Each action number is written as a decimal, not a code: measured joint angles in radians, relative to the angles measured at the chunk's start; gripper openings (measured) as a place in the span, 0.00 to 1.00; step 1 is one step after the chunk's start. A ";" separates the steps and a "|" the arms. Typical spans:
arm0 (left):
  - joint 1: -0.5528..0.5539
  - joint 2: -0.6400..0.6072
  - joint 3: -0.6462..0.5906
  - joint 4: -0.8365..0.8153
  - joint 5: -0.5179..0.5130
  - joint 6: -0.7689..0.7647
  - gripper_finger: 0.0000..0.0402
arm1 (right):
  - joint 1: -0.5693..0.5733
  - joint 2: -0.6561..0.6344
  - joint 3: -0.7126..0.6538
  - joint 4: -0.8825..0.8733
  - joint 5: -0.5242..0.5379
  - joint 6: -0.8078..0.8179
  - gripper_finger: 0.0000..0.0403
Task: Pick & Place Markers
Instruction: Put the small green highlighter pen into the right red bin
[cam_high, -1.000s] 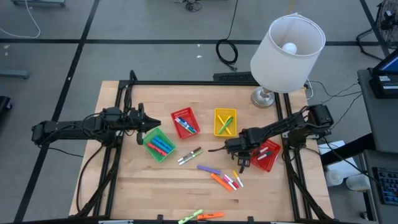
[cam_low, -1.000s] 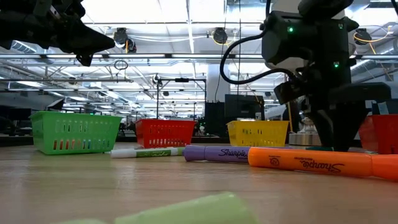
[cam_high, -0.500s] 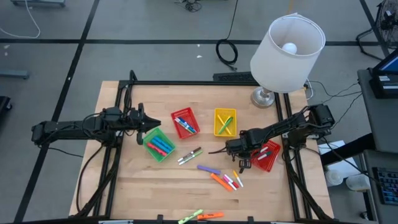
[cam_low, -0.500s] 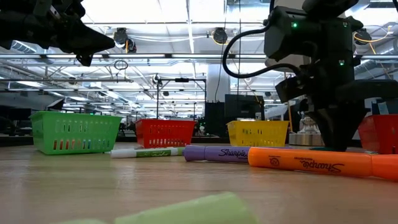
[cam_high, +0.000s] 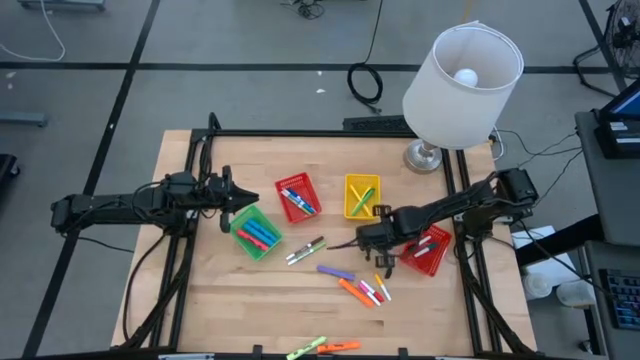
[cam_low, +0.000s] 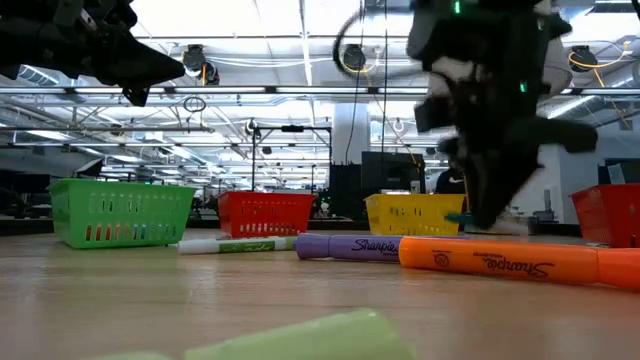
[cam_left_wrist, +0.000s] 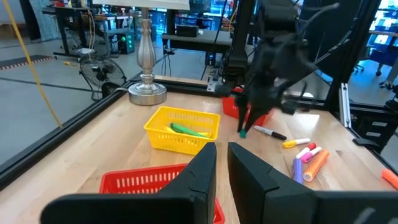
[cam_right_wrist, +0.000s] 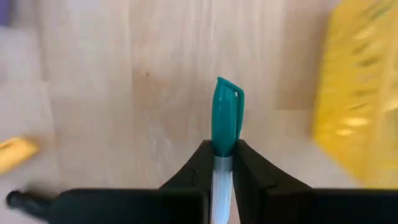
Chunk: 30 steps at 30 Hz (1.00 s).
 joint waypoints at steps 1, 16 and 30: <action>0.000 0.000 0.000 0.000 0.000 0.000 0.12 | 0.009 -0.003 0.017 -0.018 0.003 -0.009 0.06; 0.000 0.000 0.000 -0.001 0.000 0.005 0.12 | 0.222 -0.008 0.286 -0.653 -0.019 -0.108 0.05; 0.001 0.000 0.000 0.000 0.000 -0.006 0.12 | 0.345 -0.008 0.281 -0.731 -0.070 0.015 0.05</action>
